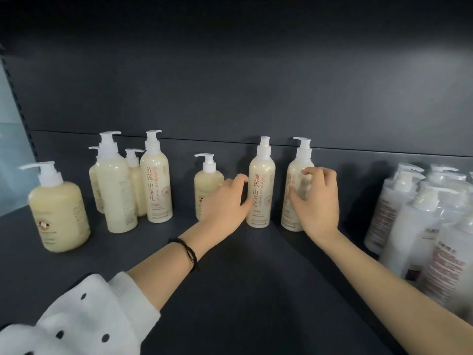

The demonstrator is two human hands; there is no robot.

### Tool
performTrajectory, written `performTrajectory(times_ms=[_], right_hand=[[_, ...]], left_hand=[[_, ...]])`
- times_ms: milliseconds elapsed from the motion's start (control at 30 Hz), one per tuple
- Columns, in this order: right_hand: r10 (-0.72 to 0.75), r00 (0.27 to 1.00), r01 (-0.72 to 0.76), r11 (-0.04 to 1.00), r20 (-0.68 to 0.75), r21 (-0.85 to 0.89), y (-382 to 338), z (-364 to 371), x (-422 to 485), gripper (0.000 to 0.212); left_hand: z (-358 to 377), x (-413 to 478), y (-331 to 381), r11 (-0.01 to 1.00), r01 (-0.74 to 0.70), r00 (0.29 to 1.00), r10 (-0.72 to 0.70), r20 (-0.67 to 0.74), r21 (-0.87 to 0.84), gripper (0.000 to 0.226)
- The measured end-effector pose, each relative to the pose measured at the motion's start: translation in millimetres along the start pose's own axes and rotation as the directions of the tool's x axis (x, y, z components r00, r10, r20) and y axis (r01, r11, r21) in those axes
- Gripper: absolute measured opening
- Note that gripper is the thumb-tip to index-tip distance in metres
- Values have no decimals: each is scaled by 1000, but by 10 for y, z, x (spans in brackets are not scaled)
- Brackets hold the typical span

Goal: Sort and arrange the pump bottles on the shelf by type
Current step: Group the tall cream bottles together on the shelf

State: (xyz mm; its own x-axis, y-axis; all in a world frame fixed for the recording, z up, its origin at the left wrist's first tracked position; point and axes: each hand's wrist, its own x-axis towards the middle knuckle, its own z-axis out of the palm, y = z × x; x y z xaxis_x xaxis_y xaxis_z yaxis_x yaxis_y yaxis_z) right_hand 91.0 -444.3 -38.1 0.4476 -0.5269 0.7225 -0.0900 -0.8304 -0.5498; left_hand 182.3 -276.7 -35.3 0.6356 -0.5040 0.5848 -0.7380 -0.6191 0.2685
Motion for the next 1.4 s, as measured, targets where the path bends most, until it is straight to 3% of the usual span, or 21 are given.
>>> performTrajectory(times_ms=[100, 200, 267, 400, 500, 600, 733, 867, 1000, 1100, 1267, 1400], right_hand=[[-203, 979, 205, 976, 28, -78, -263, -53, -31, 23], [-278, 921, 304, 951, 272, -58, -545, -16, -105, 15], [-289, 860, 341, 939, 421, -53, -714, 84, -196, 17], [-285, 784, 382, 922, 552, -67, -1107, 389, -387, 27], [-277, 761, 402, 911, 587, -91, -1430, 643, -462, 31], [-344, 726, 529, 833, 596, -163, -1746, 832, -457, 34], [-388, 689, 647, 710, 612, -278, -2118, 999, -349, 40], [-286, 784, 474, 849, 550, -234, -2366, 1180, -186, 43], [-88, 847, 141, 988, 524, -63, -2413, 1413, -70, 58], [21, 841, -39, 999, 540, 22, -2383, 1526, -20, 70], [67, 766, -224, 960, 640, 168, -2286, 1691, -60, 60], [64, 817, -263, 926, 573, 272, -2240, 1770, -137, 57]], left_hand=[[-233, -157, -262, 935, -144, 990, 130, 63, 323, 32], [-434, -342, -556, 836, -219, 975, 170, 142, 503, 40], [-567, -468, -743, 809, -214, 976, 156, 151, 548, 43], [-947, -634, -1117, 808, -150, 988, 109, 106, 570, 40], [-1346, -575, -1418, 779, -141, 986, 164, 19, 611, 33], [-1784, -426, -1698, 707, -171, 962, 271, -40, 686, 26], [-2188, -265, -1941, 599, -207, 949, 316, 9, 774, 33], [-2276, -47, -2131, 699, -129, 987, 161, 20, 703, 50], [-2203, 223, -2224, 909, 12, 991, -68, 118, 417, 63], [-2131, 435, -2260, 977, 130, 964, -165, 208, 169, 67], [-2001, 561, -2242, 970, 221, 943, -187, 274, -102, 60], [-1978, 544, -2265, 964, 205, 945, -150, 292, -170, 45]])
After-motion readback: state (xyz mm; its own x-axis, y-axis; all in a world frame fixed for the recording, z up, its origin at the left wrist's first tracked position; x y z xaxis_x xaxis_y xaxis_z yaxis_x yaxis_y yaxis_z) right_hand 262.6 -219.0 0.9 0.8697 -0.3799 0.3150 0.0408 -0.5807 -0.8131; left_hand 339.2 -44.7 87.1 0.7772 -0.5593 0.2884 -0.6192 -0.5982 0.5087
